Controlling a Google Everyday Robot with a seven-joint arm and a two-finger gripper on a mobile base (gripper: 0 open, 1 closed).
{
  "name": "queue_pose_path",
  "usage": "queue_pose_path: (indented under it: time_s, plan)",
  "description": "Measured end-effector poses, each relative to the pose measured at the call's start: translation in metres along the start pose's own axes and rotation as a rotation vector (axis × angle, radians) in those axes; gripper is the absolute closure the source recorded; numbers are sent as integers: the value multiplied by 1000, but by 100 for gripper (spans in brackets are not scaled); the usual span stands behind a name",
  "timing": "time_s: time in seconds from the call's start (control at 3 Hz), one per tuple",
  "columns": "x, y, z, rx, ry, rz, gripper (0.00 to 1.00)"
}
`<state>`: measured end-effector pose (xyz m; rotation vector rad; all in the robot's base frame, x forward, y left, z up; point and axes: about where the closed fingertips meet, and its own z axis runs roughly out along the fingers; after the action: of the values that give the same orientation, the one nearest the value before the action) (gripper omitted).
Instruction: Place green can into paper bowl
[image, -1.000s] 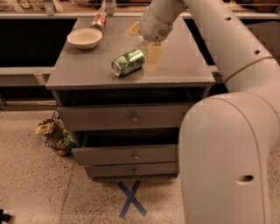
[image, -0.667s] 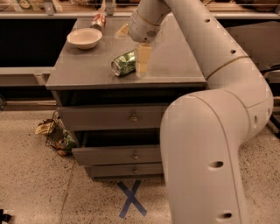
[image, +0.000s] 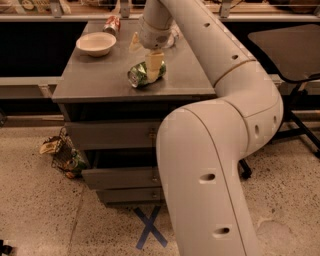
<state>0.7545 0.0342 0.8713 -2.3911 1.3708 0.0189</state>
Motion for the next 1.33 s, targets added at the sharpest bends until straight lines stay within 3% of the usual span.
queue_pose_path:
  time_s: [0.33, 0.67, 1.0, 1.33]
  plan:
    - [12, -3, 1, 0, 49, -5, 47]
    - [10, 8, 13, -64, 32, -47, 71]
    - [9, 7, 12, -67, 31, -49, 95]
    - [9, 7, 12, -67, 31, -49, 100]
